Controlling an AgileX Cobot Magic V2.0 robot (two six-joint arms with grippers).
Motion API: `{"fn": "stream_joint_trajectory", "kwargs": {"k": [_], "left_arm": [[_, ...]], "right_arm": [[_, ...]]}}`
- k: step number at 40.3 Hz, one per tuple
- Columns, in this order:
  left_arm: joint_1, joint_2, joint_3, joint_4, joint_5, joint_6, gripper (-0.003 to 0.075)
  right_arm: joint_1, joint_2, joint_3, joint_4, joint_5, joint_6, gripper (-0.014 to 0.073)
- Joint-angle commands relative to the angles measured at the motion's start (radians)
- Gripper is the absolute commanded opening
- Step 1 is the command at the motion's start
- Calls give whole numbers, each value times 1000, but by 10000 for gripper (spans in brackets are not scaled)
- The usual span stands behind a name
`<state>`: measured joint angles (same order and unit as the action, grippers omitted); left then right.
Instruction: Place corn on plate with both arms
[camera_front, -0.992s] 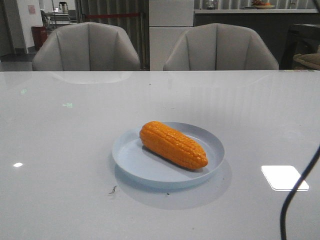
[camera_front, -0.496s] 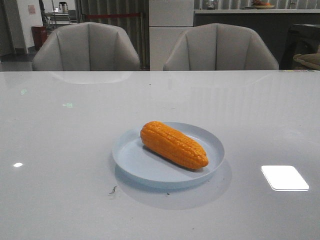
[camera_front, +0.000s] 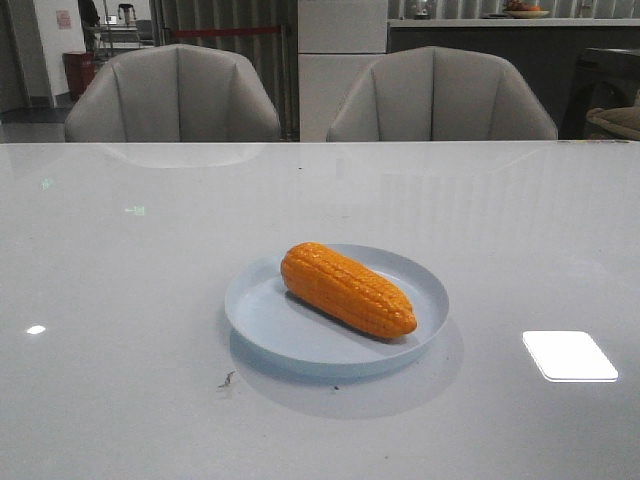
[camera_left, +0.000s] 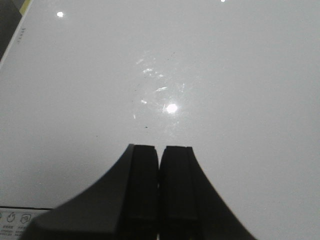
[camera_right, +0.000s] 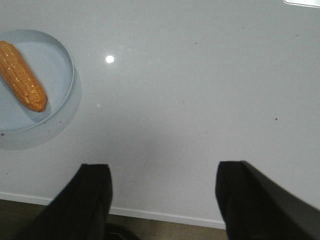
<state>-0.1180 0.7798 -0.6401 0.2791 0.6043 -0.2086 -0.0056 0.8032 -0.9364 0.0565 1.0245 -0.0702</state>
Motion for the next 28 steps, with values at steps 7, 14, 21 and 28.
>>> {"fn": "stream_joint_trajectory", "kwargs": {"k": [7, 14, 21, 28], "left_arm": [[2, -8, -29, -70, -88, -11, 94], [2, -8, -29, -73, -88, -11, 94], [2, -8, -29, -73, -88, -11, 94], [2, -8, -29, -73, -88, -11, 94]], "right_arm": [[-8, -7, -18, 8, -56, -11, 325], [-8, -7, -18, 24, -59, -11, 246], [-8, -7, -18, 61, -74, -11, 199], [-8, -7, -18, 81, -106, -11, 191]]}}
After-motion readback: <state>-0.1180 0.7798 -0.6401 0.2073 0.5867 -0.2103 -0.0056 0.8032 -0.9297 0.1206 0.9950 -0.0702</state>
